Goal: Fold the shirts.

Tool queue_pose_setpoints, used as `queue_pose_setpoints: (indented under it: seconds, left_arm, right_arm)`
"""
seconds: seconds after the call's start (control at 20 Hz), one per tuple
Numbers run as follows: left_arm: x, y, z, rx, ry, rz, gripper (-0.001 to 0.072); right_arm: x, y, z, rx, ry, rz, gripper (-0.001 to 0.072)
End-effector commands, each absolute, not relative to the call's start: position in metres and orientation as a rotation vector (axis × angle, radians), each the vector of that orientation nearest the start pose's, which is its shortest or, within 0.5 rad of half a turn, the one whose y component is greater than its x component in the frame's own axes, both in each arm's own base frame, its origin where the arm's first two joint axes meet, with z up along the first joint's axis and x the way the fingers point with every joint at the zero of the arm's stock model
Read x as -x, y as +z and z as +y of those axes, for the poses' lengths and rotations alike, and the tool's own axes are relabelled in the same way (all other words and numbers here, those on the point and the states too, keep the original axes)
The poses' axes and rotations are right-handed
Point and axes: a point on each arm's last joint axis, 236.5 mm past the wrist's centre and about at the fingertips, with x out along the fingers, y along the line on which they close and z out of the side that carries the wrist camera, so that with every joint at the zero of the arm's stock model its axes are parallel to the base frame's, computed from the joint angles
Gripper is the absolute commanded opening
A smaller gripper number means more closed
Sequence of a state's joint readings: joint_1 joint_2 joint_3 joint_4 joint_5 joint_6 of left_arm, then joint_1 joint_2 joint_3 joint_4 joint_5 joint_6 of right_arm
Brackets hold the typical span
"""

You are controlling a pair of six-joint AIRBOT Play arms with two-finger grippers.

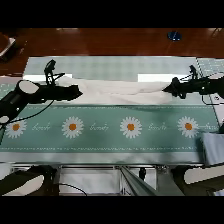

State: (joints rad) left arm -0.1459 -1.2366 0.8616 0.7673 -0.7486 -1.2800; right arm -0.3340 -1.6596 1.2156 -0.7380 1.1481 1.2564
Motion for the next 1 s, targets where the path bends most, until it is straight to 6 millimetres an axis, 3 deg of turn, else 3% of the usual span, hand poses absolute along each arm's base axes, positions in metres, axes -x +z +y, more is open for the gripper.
queue_pose_setpoints:
  seconds: [0.0,0.15,0.35,0.5,0.7,0.85,0.95]
  left_arm:
    - [-0.381,0.004,-0.213,0.44,-0.518,1.032,0.0017]
    - [-0.379,0.008,-0.269,0.404,-0.617,1.052,0.0016]
    - [-0.372,0.006,-0.367,0.339,-0.785,1.101,0.0016]
    - [-0.348,-0.016,-0.432,0.288,-0.88,1.21,0.0016]
    - [-0.306,-0.053,-0.501,0.242,-0.943,1.353,0.0016]
    - [-0.264,-0.067,-0.542,0.175,-1.037,1.409,0.0016]
    - [-0.241,-0.069,-0.557,0.135,-1.089,1.428,0.0016]
  right_arm:
    - [-0.403,-0.005,-0.002,-0.635,0.286,1.258,0.0036]
    - [-0.348,0.035,-0.014,-0.436,0.217,1.232,0.0036]
    - [-0.302,0.101,0.011,-0.423,0.187,1.025,0.0036]
    - [-0.274,0.128,0.028,-0.435,0.192,0.949,0.0037]
    - [-0.261,0.159,0.053,-0.462,0.272,0.861,0.0036]
    - [-0.261,0.164,0.06,-0.476,0.305,0.849,0.0036]
    - [-0.261,0.164,0.06,-0.475,0.304,0.85,0.0037]
